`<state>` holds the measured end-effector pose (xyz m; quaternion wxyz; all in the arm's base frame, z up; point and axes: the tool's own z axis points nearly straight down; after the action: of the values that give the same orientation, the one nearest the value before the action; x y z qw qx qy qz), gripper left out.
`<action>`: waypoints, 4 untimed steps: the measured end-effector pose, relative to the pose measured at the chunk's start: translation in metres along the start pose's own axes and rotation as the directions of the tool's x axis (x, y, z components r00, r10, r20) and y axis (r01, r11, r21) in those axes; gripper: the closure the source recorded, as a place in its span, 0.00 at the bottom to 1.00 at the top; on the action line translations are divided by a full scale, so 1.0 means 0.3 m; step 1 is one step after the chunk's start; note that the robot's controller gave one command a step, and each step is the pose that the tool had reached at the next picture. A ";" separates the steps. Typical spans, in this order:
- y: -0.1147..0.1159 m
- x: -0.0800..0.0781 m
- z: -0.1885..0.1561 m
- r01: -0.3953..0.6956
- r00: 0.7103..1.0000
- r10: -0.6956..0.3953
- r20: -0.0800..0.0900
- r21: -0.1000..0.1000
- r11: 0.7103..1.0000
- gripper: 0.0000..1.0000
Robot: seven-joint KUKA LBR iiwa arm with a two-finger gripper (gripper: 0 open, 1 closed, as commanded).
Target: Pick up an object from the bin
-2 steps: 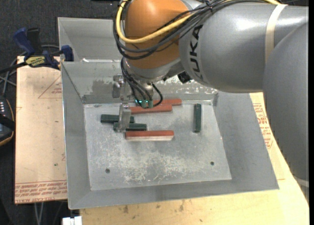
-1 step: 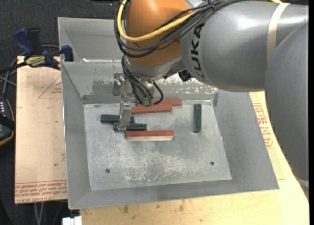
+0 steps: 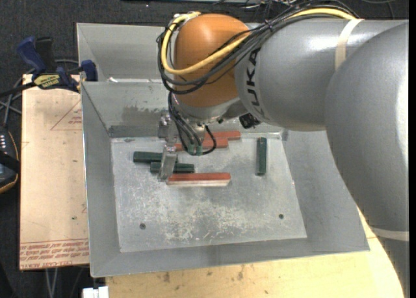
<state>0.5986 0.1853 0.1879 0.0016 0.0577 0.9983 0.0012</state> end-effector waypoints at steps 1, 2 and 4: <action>-0.137 -0.036 0.095 0.014 1.000 -0.014 -0.003 0.003 1.000 0.00; -0.070 -0.024 0.139 -0.163 0.987 0.163 -0.001 0.002 0.987 0.00; -0.069 -0.041 0.380 -0.361 0.933 0.361 0.004 -0.002 0.933 1.00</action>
Offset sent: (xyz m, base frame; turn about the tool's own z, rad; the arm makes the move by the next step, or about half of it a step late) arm 0.0039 -0.0192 -0.0443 0.1689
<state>0.6089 0.1636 0.0738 0.0033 0.2399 0.9708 0.0020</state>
